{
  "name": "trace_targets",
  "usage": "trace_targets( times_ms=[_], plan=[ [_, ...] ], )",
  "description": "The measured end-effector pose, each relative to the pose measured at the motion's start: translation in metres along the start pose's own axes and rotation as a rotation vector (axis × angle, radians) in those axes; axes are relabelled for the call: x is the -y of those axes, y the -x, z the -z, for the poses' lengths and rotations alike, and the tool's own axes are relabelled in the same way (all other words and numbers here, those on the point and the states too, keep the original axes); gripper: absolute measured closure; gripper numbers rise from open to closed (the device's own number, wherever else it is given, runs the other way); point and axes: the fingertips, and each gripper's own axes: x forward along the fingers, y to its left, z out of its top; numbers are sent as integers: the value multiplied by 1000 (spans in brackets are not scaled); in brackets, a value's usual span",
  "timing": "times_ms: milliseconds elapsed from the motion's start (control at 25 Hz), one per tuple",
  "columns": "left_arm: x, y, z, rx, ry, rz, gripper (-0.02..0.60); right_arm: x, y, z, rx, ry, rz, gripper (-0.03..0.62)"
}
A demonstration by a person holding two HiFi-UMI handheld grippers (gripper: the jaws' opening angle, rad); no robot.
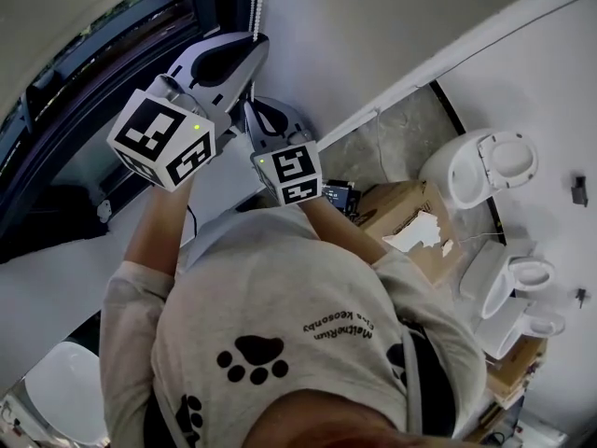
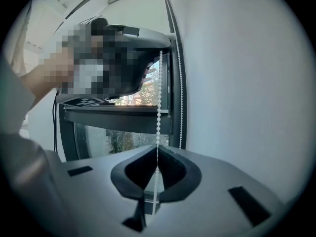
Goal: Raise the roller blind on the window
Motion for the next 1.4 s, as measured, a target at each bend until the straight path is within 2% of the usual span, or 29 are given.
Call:
trace_targets(
  times_ms=[240,480,960,1400],
  plan=[
    [-4,6,4,17,-41,-39,563,-2,-2,4,-10,-2,16,583],
    [-1,4,21,5,7,-19,563,0,-4,17,-34,-7,42,583],
    [3,10,81,-73,86,-11,565,-3,0,78,-149,-30,48,583],
    [11,14,104,-98,115,-7,565,-5,-2,101,-215,-44,34,583]
  ],
)
